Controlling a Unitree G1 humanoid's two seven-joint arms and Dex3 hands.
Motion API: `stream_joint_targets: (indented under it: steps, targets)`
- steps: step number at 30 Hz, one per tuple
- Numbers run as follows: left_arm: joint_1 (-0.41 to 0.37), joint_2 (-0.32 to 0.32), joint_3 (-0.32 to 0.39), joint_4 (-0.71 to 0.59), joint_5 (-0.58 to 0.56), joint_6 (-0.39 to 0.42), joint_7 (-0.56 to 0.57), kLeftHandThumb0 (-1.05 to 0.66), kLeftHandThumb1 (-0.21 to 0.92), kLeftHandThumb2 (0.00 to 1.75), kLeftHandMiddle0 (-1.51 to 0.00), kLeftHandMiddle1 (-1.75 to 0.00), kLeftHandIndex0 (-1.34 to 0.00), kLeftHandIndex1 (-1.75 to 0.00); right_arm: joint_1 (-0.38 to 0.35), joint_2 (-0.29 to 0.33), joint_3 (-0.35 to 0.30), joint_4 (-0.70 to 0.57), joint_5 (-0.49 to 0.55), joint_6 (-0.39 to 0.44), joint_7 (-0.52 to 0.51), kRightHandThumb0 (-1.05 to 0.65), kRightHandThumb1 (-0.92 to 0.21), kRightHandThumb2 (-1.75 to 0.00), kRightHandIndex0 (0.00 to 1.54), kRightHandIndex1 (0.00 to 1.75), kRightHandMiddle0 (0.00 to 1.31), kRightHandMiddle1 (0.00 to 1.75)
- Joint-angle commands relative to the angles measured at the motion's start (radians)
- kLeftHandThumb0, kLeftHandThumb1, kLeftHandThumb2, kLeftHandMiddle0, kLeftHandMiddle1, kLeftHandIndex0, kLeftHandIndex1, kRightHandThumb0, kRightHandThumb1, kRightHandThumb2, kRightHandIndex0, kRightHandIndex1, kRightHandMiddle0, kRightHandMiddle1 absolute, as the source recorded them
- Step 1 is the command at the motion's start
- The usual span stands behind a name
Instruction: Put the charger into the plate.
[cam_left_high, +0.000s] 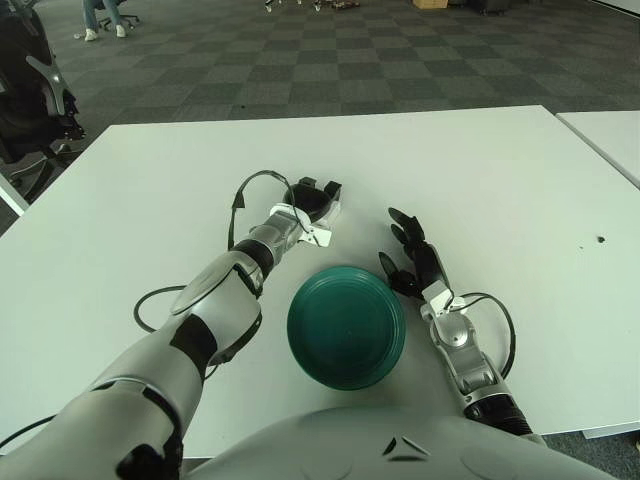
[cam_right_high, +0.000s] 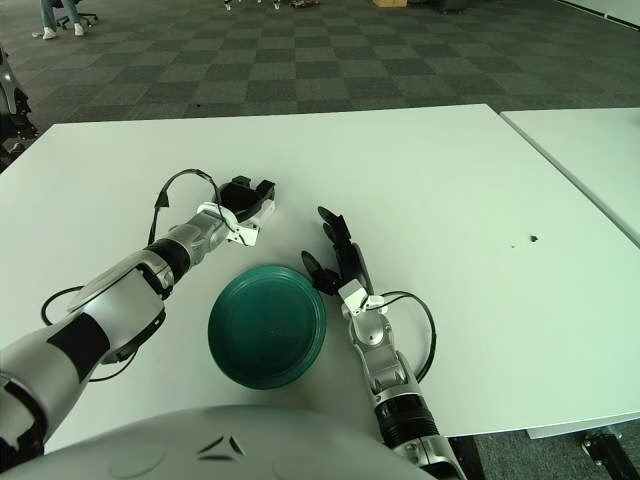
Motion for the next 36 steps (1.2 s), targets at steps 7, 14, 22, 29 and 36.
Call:
stream_joint_targets:
  steps: [7, 14, 22, 29, 36]
  targets:
    - [0.054, 0.109, 0.056, 0.036, -0.037, -0.094, -0.002, 0.0, 0.02, 1.54, -0.95, -1.4, -0.64, -1.75, 0.153, 0.026, 0.024, 0.169, 0.01, 0.096, 0.001, -0.97, -0.92, -0.73, 0.31, 0.01, 0.0, 0.63]
    - [0.012, 0.127, 0.125, -0.02, -0.1, -0.183, 0.012, 0.0, 0.05, 1.56, -0.88, -1.54, -0.6, -1.75, 0.14, 0.027, 0.014, 0.196, 0.007, 0.104, -0.011, -0.93, -0.92, -0.73, 0.34, 0.02, 0.0, 0.65]
    - [0.073, 0.289, 0.2, -0.496, -0.134, -0.338, -0.05, 0.0, 0.11, 1.53, -0.79, -1.66, -0.54, -1.75, 0.137, 0.041, -0.008, 0.226, 0.04, 0.103, -0.001, -0.9, -0.92, -0.73, 0.4, 0.05, 0.0, 0.7]
    - [0.208, 0.373, 0.278, -0.864, -0.234, -0.403, -0.19, 0.0, 0.14, 1.51, -0.74, -1.7, -0.53, -1.75, 0.125, 0.049, -0.027, 0.249, 0.086, 0.097, 0.04, -0.85, -0.92, -0.69, 0.53, 0.12, 0.0, 0.77]
    - [0.344, 0.412, 0.316, -1.111, -0.289, -0.375, -0.295, 0.0, 0.11, 1.54, -0.77, -1.69, -0.55, -1.75, 0.111, 0.048, -0.031, 0.27, 0.094, 0.085, 0.047, -0.79, -0.92, -0.66, 0.56, 0.14, 0.0, 0.78]
